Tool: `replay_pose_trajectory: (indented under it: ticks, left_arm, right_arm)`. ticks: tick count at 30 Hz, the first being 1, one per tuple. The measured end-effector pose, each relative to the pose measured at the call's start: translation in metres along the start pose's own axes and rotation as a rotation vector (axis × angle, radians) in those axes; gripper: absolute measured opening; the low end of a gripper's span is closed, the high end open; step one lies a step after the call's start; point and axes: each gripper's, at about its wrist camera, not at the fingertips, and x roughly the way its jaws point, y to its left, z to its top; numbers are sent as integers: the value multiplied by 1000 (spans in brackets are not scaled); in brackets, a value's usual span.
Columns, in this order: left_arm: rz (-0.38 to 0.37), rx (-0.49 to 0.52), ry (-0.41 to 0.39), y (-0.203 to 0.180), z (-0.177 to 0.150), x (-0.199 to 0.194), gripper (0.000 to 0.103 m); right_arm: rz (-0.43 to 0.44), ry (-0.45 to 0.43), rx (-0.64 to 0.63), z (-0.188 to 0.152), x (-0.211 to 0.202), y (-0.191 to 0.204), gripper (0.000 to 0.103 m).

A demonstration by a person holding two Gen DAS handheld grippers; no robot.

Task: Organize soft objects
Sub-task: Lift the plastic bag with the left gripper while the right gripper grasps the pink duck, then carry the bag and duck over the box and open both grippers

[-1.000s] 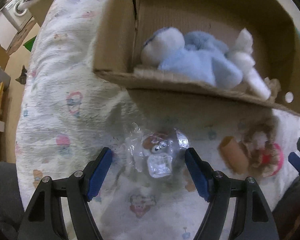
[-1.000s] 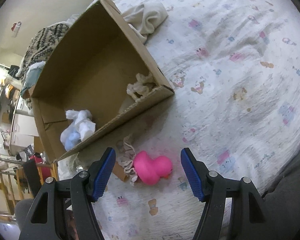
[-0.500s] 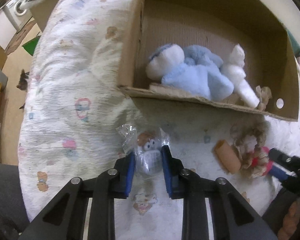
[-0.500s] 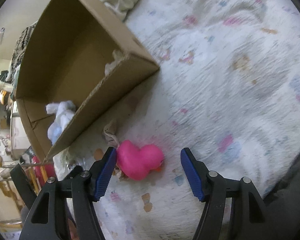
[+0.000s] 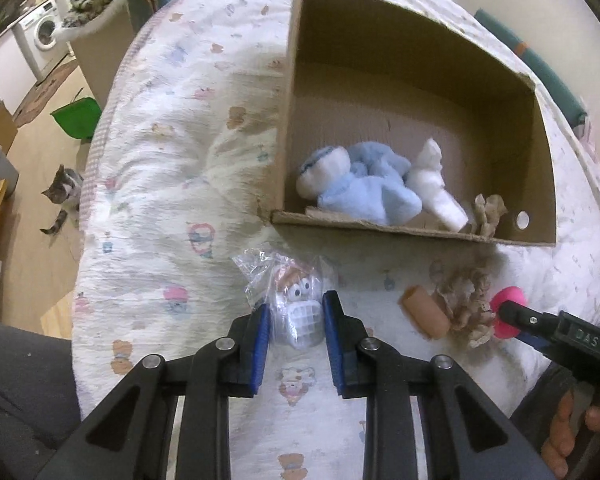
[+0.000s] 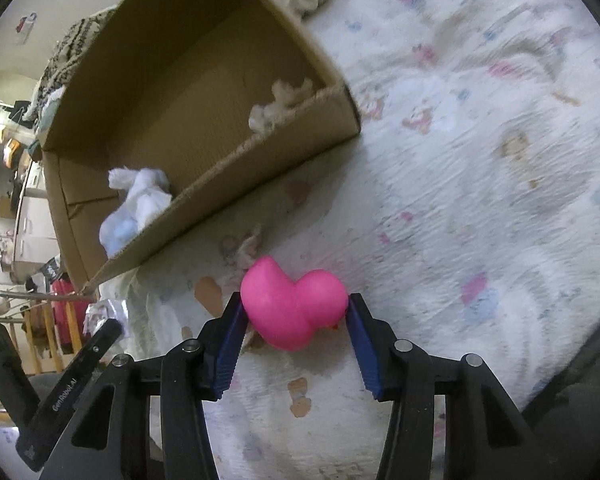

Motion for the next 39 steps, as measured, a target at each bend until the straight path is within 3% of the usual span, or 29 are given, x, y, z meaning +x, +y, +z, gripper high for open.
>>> replay_pose_trajectory:
  ticks: [7, 12, 17, 28, 39]
  left_arm:
    - [-6, -41, -41, 8, 0, -15, 23]
    - [-16, -28, -79, 7, 3, -37, 23]
    - [-29, -18, -116, 0, 12, -57, 23]
    - [-43, 35, -208, -18, 48, -96, 23]
    - [-17, 96, -223, -42, 90, -78, 23]
  right_arm:
    - [21, -185, -69, -10, -47, 16, 53]
    - [53, -262, -129, -9, -80, 25, 53]
    - [68, -292, -158, -4, -110, 30, 53]
    - [111, -367, -222, 11, -132, 68, 53]
    - [94, -370, -263, 48, -112, 86, 53]
